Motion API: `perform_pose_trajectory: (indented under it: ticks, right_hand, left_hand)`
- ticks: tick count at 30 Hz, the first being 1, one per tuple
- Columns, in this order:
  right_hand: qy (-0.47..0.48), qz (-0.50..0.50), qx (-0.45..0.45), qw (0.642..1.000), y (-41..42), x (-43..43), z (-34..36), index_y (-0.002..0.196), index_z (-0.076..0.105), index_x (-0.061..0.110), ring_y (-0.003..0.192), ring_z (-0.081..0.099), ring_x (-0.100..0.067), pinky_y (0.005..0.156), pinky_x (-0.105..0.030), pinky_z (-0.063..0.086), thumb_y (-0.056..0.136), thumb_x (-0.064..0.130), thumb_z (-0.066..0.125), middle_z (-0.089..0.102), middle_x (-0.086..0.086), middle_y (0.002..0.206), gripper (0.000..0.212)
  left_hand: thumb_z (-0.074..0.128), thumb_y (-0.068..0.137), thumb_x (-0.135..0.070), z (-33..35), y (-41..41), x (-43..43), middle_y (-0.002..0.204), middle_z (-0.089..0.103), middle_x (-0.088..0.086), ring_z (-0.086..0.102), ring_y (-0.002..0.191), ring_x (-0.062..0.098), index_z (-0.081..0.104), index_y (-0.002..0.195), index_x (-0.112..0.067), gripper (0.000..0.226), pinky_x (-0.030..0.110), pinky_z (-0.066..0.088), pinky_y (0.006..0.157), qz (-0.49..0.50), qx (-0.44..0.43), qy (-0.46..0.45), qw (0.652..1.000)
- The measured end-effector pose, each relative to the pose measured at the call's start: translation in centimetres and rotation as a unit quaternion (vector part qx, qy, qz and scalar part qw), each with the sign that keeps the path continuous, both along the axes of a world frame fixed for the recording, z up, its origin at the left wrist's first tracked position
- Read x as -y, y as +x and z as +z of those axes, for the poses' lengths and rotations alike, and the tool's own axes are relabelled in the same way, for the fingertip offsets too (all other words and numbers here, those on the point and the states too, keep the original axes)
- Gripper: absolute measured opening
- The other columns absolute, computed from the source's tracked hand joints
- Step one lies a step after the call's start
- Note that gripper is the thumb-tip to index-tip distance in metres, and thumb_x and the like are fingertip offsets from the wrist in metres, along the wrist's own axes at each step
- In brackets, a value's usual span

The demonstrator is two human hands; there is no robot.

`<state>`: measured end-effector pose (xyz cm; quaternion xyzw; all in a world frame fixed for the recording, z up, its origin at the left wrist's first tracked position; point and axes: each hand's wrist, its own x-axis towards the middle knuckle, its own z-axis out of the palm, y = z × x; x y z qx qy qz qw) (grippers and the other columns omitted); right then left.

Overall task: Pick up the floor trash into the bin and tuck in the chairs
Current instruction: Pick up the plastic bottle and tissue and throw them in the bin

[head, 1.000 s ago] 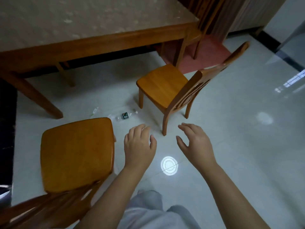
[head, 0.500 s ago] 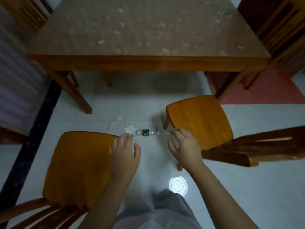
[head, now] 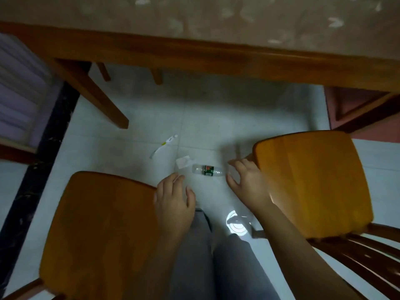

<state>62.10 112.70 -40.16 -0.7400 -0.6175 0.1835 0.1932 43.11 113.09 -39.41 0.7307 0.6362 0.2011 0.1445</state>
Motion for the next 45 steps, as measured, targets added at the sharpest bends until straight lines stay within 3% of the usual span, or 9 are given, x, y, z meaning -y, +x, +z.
perform_pose_trajectory:
  ticks: [10,13,17,21,26,30,37,41,45]
  right_hand:
    - [-0.078,-0.004,-0.026,0.997,5.1,-7.9,-26.9,0.114,0.061,0.004,0.103,0.056,-0.035,0.087,-0.041,0.047,0.081,0.019,0.066,0.064,-0.018,0.111,0.036]
    - [-0.090,-0.003,-0.054,0.994,5.5,-10.1,-34.5,0.112,0.062,0.004,0.102,0.058,-0.035,0.085,-0.036,0.046,0.080,0.020,0.067,0.064,-0.018,0.108,0.037]
    - [-0.106,0.014,-0.090,0.990,6.0,-12.5,-42.7,0.123,0.055,0.009,0.113,0.052,-0.026,0.091,-0.028,0.039,0.084,0.022,0.063,0.059,-0.012,0.121,0.041]
    - [-0.121,0.055,-0.093,0.987,6.8,-13.9,-48.4,0.127,0.050,0.011,0.117,0.048,-0.024,0.093,-0.029,0.038,0.085,0.020,0.061,0.054,-0.009,0.127,0.045]
    - [-0.120,0.124,-0.067,0.983,6.7,-14.9,-53.3,0.122,0.055,0.009,0.112,0.052,-0.028,0.093,-0.034,0.042,0.081,0.026,0.067,0.059,-0.012,0.120,0.046]
    - [-0.155,0.178,-0.048,0.971,5.6,-15.5,-55.4,0.125,0.052,0.014,0.114,0.049,-0.025,0.093,-0.038,0.042,0.079,0.034,0.067,0.057,-0.007,0.122,0.052]
    - [-0.212,0.173,-0.051,0.960,5.3,-15.1,-58.5,0.127,0.049,0.018,0.115,0.049,-0.022,0.095,-0.035,0.042,0.074,0.031,0.072,0.053,-0.005,0.126,0.059]
    - [-0.227,0.151,-0.078,0.959,5.5,-14.7,-59.4,0.131,0.045,0.019,0.117,0.049,-0.018,0.093,-0.026,0.040,0.073,0.032,0.074,0.051,-0.003,0.132,0.066]
    - [-0.247,0.165,-0.095,0.950,5.5,-14.1,-59.6,0.132,0.041,0.021,0.114,0.048,-0.015,0.085,-0.020,0.036,0.073,0.033,0.074,0.049,0.000,0.131,0.069]
  left_hand:
    - [0.041,0.080,-0.026,-28.3,5.7,-9.7,0.099,0.066,0.019,0.061,0.087,0.036,0.064,0.101,0.001,0.042,0.041,0.050,0.073,0.052,0.005,-0.068,0.996]
    - [0.055,0.080,-0.016,-36.3,7.2,-12.5,0.096,0.066,0.022,0.061,0.085,0.037,0.063,0.101,0.003,0.030,0.040,0.050,0.072,0.061,0.005,-0.089,0.994]
    - [0.062,0.082,-0.013,-44.8,8.2,-16.2,0.098,0.065,0.023,0.061,0.087,0.038,0.063,0.102,0.004,0.026,0.040,0.049,0.071,0.103,0.019,-0.109,0.989]
    - [0.059,0.085,-0.014,-50.9,7.9,-18.4,0.100,0.063,0.022,0.059,0.088,0.036,0.062,0.104,0.004,0.026,0.039,0.047,0.069,0.021,-0.025,-0.075,0.997]
    - [0.045,0.080,-0.024,-56.5,5.9,-20.0,0.086,0.063,0.023,0.060,0.072,0.038,0.064,0.091,0.004,0.036,0.040,0.049,0.058,0.012,-0.063,-0.027,0.998]
    - [0.060,0.083,-0.015,-58.0,6.1,-19.9,0.098,0.062,0.025,0.058,0.086,0.041,0.062,0.102,0.006,0.028,0.043,0.047,0.069,0.094,-0.016,-0.062,0.993]
    - [0.068,0.077,-0.007,-61.3,4.4,-17.9,0.096,0.062,0.030,0.060,0.085,0.044,0.061,0.102,0.010,0.032,0.047,0.049,0.070,0.125,-0.015,-0.088,0.988]
    - [0.073,0.071,-0.003,-62.1,3.7,-17.8,0.090,0.063,0.029,0.061,0.077,0.044,0.063,0.097,0.010,0.030,0.047,0.050,0.064,0.089,-0.041,-0.061,0.993]
    - [0.060,0.077,-0.013,-62.4,3.8,-18.1,0.092,0.065,0.027,0.062,0.079,0.043,0.064,0.097,0.008,0.029,0.047,0.051,0.065,0.094,-0.017,-0.050,0.994]
